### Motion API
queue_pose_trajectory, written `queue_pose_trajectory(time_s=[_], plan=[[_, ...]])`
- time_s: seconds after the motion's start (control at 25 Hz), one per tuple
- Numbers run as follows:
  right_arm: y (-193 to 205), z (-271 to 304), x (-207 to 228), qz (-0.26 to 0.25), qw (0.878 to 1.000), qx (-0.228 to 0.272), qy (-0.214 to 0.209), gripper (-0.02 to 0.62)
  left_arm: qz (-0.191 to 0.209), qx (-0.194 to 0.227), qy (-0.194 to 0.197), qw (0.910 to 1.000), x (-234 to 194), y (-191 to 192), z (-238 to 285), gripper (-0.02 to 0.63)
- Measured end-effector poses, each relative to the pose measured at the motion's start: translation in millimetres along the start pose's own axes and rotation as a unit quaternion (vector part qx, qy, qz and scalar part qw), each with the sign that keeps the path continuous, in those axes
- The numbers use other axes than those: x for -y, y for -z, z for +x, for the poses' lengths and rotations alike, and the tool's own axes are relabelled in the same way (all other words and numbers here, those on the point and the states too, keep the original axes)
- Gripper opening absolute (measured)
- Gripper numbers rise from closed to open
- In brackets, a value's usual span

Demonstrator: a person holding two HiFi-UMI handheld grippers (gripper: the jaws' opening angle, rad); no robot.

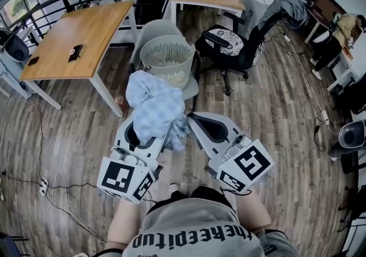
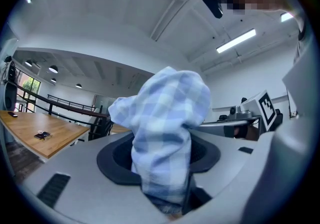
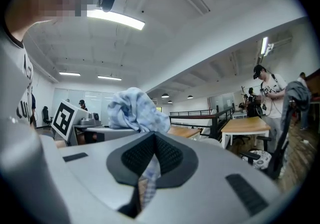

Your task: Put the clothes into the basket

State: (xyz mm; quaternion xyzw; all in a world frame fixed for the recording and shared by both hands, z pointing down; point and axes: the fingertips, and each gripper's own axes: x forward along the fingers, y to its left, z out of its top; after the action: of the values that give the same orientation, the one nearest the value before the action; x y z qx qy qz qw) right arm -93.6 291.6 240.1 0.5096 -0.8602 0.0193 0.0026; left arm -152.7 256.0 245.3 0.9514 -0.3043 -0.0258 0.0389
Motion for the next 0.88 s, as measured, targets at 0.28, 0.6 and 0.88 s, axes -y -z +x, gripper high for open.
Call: queue_pose_trajectory(time_s=[0.28, 0.6, 0.88], plan=[[11, 14, 0, -0.001, 0.999, -0.014, 0.031, 0.009, -0.009, -0.003, 0.024, 0.9997, -19, 10, 5, 0.225], [15, 30, 39, 0.008, 0.999, -0.023, 0.038, 0.009, -0.011, -0.011, 0.026, 0.9995, -31, 13, 44, 0.225], [15, 49, 70, 0.007, 1.000, -0.018, 0.011, 0.009, -0.006, -0.008, 0.007, 0.9999, -42, 15, 74, 0.225]])
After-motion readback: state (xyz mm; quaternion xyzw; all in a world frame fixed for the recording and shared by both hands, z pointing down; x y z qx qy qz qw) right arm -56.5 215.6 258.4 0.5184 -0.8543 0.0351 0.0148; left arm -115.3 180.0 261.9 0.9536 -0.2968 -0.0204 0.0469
